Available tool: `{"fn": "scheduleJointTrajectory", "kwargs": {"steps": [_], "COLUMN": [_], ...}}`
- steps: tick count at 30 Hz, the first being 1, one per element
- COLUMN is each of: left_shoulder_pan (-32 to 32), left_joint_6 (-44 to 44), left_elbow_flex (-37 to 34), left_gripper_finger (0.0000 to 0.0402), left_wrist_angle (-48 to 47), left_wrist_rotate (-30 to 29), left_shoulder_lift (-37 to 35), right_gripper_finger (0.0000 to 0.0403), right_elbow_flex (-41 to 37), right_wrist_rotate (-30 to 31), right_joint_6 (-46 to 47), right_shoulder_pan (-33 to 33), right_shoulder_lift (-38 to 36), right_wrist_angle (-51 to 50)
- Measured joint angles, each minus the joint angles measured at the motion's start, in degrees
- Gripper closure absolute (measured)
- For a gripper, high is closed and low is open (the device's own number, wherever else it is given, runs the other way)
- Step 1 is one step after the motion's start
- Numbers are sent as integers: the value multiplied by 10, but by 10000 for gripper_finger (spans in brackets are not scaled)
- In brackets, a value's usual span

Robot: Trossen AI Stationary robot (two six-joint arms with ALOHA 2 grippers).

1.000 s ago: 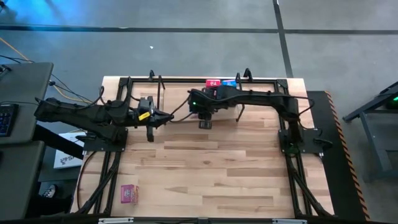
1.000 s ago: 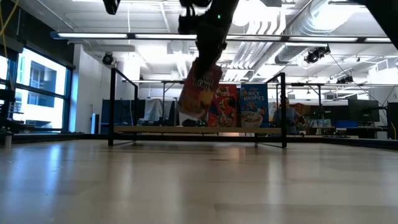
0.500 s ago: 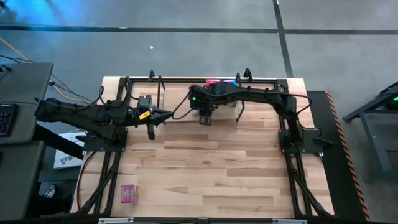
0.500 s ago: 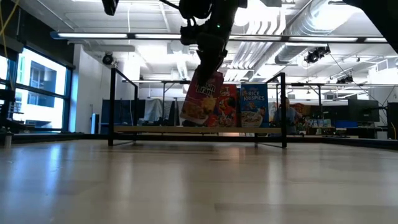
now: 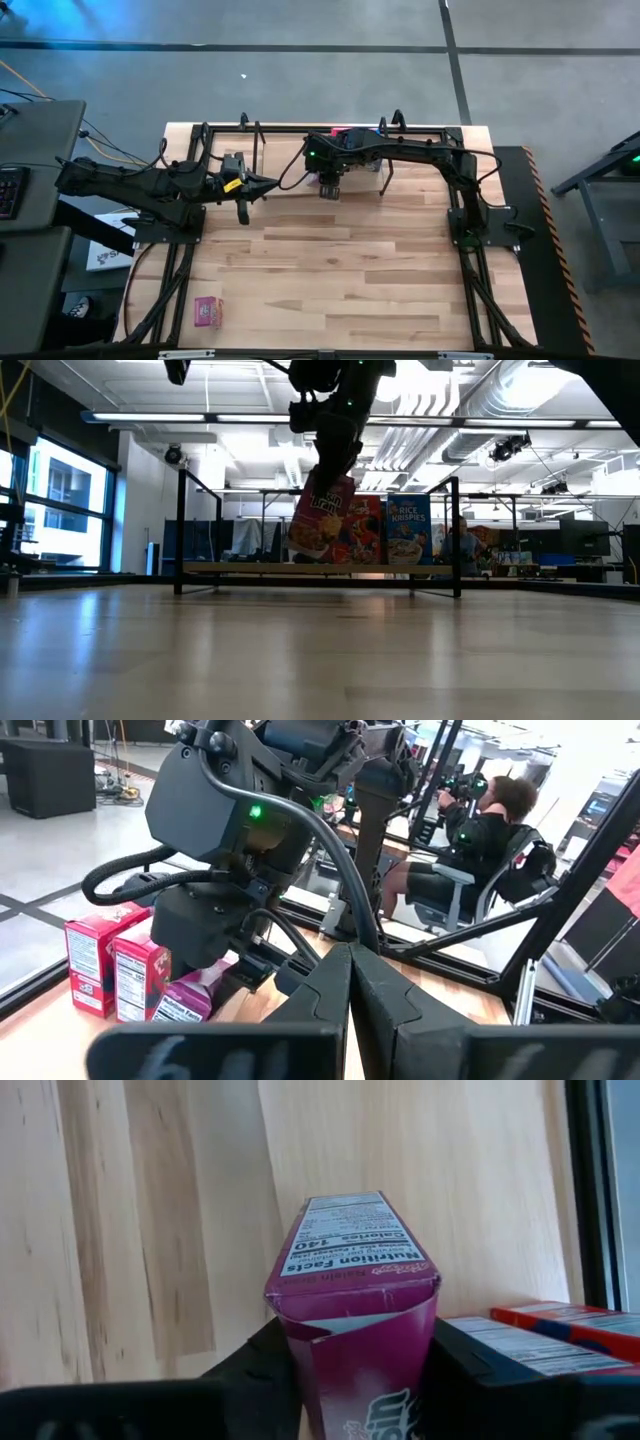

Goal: Stack cereal on shelf
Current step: Put the top violet cereal box on the shelf

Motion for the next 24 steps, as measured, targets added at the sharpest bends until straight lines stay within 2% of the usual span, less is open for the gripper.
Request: {"fn": "scheduleJointTrajectory", "kwargs": {"steps": [10,21,24], "left_shoulder_pan": [0,0,0], "left_joint_6": [0,0,0], "left_elbow_flex": [0,0,0], "left_gripper_finger": [402,401,401], "left_wrist_angle": [-8,-14,-17], "left_wrist_rotate": [0,3,3], "left_shoulder_lift": [0,0,0], "right_gripper_finger": [170,159,159], "right_elbow_flex": [0,5,21], "right_wrist_rotate": [3,1,-23], "right_joint_6": [9,-3,-3], "right_shoulder_pan": [-2,-21,-27], "right_shoulder_lift": [0,-7,-9], "right_wrist_angle": [20,15,-4]}}
